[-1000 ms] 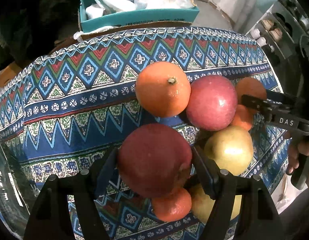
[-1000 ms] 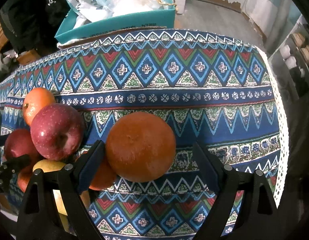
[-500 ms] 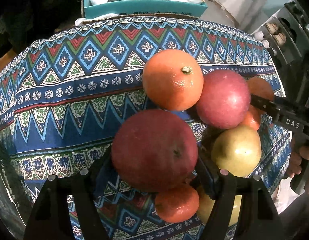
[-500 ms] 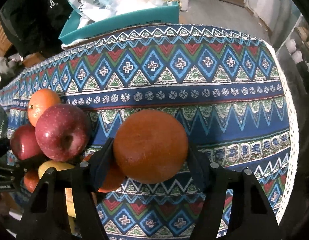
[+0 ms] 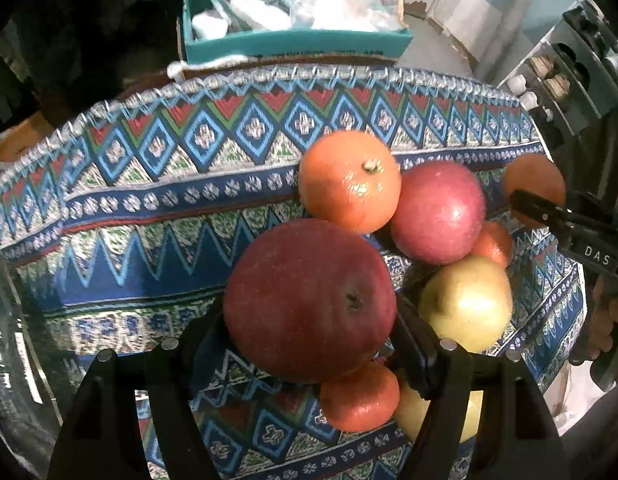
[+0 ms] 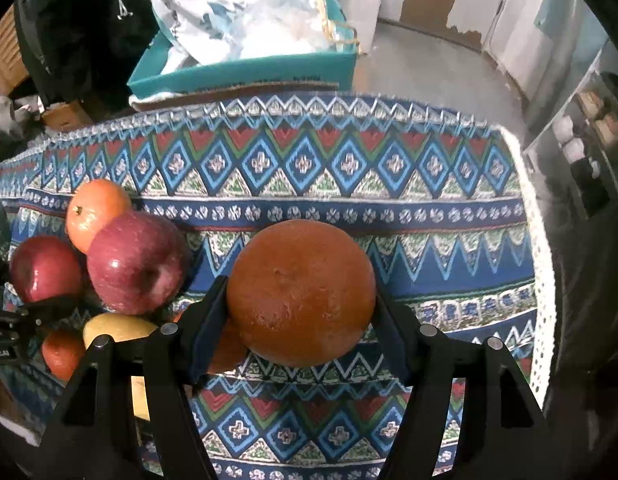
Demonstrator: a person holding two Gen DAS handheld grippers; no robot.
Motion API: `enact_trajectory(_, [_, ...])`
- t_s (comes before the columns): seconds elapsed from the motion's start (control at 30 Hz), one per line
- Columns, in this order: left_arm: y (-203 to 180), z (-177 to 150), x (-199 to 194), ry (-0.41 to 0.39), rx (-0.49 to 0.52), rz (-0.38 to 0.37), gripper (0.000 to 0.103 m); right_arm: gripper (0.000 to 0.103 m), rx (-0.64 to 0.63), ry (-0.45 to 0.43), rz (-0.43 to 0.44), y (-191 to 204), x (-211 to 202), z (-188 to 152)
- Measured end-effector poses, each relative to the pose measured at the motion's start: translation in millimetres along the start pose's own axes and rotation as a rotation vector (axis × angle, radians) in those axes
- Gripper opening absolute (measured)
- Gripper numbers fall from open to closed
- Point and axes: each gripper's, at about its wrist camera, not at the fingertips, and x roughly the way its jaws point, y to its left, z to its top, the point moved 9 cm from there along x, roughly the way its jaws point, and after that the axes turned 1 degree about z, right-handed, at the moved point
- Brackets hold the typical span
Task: Organize fruits
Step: 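Lift the red apple with the left tool while the right tool carries the large orange toward the bowl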
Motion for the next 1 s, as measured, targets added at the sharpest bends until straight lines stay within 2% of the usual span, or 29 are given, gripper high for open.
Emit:
enact_trajectory(0.6, [-2.9,10.7,-76.7,-0.140,0.030,-0.001,0.076,0.068,-0.031,-0.147,0.059,40.3,-77.8,21.2])
enact_trajectory(1.0, [16.5,-3.3,-120.1,-0.196,0.019,0.010,0.076,0.068,-0.105,-0.235,0.114,83.3,-125.4,27.8])
